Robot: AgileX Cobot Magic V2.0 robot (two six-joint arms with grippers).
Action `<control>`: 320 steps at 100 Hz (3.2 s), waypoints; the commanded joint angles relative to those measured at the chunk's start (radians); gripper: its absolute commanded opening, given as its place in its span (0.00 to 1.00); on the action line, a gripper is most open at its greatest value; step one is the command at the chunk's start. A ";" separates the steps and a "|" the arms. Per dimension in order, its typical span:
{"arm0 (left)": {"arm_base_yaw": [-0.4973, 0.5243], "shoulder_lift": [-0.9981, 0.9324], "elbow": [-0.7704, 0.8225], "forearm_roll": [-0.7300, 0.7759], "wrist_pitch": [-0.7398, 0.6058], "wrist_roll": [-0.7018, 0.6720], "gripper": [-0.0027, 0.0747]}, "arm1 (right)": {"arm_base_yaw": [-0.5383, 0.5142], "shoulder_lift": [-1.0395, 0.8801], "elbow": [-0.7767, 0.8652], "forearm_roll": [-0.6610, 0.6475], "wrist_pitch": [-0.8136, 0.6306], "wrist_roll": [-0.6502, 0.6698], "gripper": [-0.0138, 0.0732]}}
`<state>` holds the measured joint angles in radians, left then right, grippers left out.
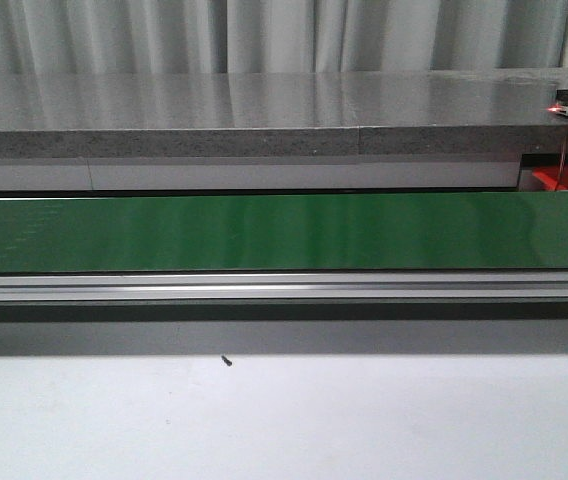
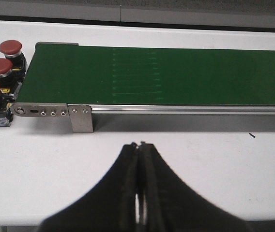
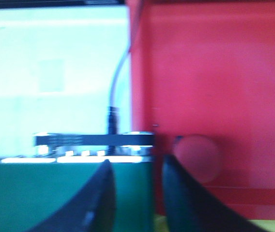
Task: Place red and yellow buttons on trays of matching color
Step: 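Lower the red button into the red tray, open and withdraw the right gripper, then move the left gripper down over a red button in the cluster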
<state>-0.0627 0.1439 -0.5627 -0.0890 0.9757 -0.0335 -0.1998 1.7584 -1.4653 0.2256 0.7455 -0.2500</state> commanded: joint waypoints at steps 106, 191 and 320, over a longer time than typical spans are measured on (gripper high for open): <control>-0.009 0.015 -0.024 -0.010 -0.076 -0.001 0.01 | 0.143 -0.755 0.760 0.005 -0.468 -0.028 0.02; -0.009 0.032 -0.024 0.028 -0.083 -0.041 0.01 | 0.143 -1.115 0.893 0.010 -0.218 -0.028 0.02; 0.236 0.662 -0.207 0.089 -0.304 -0.188 0.01 | 0.143 -1.115 0.893 0.010 -0.218 -0.028 0.02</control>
<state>0.1214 0.7873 -0.7255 0.0000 0.7414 -0.2099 -0.0569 0.6480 -0.5463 0.2240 0.5827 -0.2698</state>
